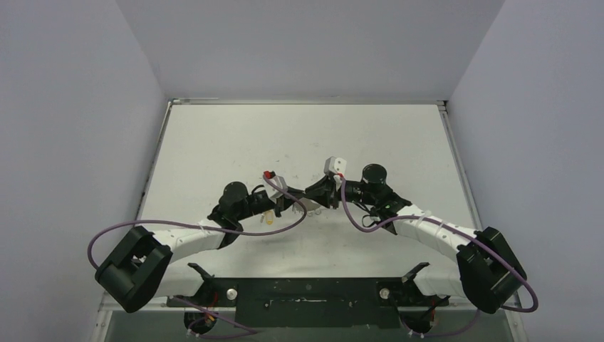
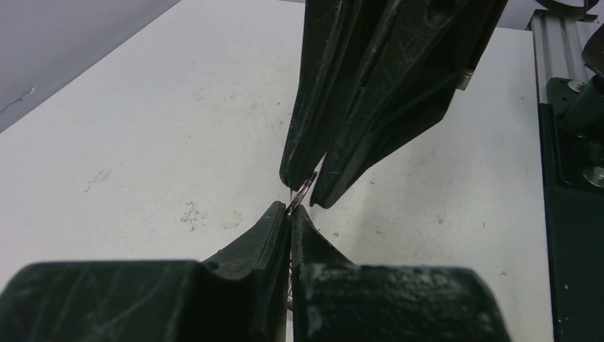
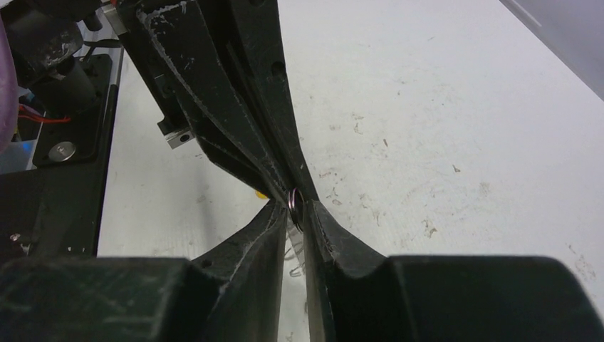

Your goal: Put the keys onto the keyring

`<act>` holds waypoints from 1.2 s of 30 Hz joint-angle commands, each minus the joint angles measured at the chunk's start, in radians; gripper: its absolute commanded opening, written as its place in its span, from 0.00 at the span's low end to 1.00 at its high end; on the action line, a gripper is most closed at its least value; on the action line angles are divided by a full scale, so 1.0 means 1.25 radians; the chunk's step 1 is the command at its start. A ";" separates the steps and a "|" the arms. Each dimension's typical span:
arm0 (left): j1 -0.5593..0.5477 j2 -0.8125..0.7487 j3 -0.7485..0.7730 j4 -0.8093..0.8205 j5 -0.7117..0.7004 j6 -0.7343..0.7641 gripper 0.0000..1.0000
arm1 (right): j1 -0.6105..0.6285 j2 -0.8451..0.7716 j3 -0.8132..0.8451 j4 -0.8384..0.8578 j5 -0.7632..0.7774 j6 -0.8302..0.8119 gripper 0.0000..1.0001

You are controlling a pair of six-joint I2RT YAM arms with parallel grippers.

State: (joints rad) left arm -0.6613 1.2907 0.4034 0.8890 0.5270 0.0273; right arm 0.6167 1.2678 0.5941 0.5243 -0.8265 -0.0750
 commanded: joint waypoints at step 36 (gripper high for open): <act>-0.053 -0.123 0.147 -0.413 -0.137 0.153 0.00 | 0.275 -0.046 0.219 -0.501 0.553 -0.423 0.35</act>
State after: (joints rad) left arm -0.7074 1.1362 0.5404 0.3691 0.3550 0.1947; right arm 0.9520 1.1885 0.8482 -0.1574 -0.1867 -0.6022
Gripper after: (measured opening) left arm 0.009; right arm 0.367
